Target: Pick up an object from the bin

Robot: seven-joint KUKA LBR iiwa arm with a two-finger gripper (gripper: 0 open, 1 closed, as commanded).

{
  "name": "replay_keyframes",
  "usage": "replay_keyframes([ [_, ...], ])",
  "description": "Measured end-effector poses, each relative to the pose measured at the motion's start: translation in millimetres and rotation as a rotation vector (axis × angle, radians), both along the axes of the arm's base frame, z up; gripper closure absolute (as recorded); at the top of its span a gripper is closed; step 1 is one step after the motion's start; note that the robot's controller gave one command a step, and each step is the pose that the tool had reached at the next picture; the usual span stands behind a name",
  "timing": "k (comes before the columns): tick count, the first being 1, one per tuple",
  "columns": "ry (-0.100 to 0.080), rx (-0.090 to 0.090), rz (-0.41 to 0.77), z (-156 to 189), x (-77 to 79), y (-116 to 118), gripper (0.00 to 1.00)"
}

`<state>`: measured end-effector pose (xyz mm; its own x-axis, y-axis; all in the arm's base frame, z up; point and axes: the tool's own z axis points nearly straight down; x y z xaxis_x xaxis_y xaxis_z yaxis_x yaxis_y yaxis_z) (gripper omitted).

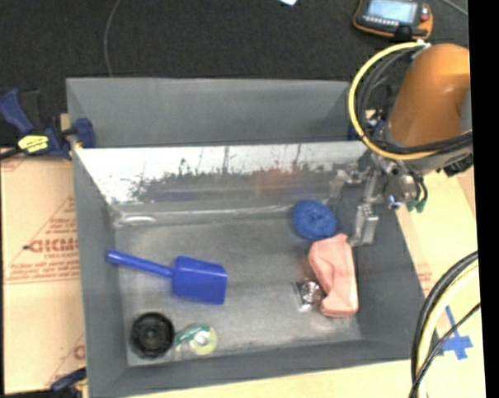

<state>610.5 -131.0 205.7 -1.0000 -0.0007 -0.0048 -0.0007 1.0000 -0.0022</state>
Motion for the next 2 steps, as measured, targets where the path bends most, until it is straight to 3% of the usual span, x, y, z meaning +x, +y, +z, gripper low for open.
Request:
replay_keyframes([
  [1,-0.002,0.004,-0.188,-131.2,45.6,-11.6,0.00],
  [2,-0.003,0.001,-0.188,-110.3,35.5,-11.0,0.00],
])
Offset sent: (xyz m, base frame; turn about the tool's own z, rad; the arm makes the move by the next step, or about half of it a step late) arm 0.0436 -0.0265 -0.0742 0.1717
